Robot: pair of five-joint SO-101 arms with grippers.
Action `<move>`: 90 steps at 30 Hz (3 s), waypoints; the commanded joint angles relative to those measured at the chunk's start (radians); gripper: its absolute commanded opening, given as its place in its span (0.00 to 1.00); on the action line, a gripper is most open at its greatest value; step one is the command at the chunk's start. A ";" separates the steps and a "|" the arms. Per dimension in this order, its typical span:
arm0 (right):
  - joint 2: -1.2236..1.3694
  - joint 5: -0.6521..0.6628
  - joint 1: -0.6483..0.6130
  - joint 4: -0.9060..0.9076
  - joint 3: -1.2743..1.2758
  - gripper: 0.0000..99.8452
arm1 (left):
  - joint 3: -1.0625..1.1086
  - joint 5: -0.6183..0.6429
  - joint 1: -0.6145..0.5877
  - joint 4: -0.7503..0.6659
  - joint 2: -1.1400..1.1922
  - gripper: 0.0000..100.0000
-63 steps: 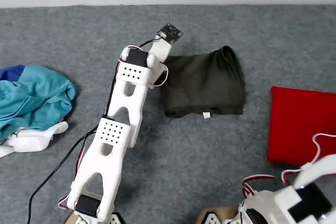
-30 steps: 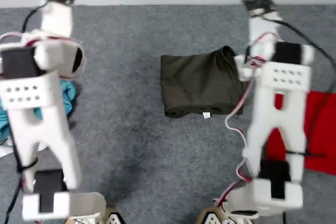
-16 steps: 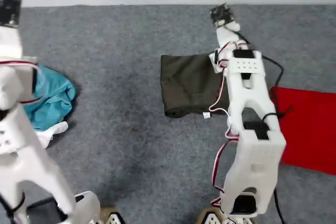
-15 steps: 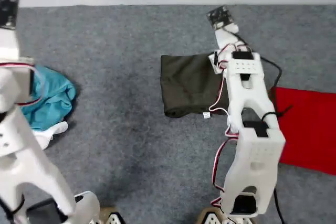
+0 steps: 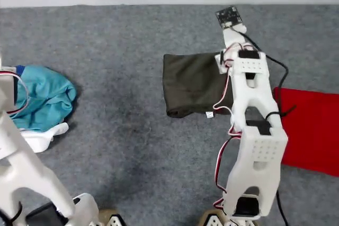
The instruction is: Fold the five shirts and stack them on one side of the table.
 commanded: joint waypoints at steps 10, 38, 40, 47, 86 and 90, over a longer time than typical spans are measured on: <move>-0.182 -0.272 -0.062 0.490 -0.063 0.29 | -0.001 -0.023 -0.008 0.020 -0.023 0.03; 0.101 -0.250 -0.116 0.696 -0.167 0.01 | 0.081 -0.023 -0.008 0.020 -0.031 0.03; 0.101 -0.184 -0.124 0.760 -0.173 0.01 | 0.081 -0.023 -0.008 0.020 -0.031 0.03; 0.022 0.043 -0.176 0.954 -0.172 0.01 | 0.081 -0.021 -0.008 0.018 -0.029 0.03; -0.278 0.301 0.127 0.367 0.057 0.30 | 0.082 -0.018 -0.005 0.020 -0.031 0.03; -0.315 0.066 0.085 0.496 0.052 0.30 | 0.082 -0.018 -0.005 0.020 -0.031 0.03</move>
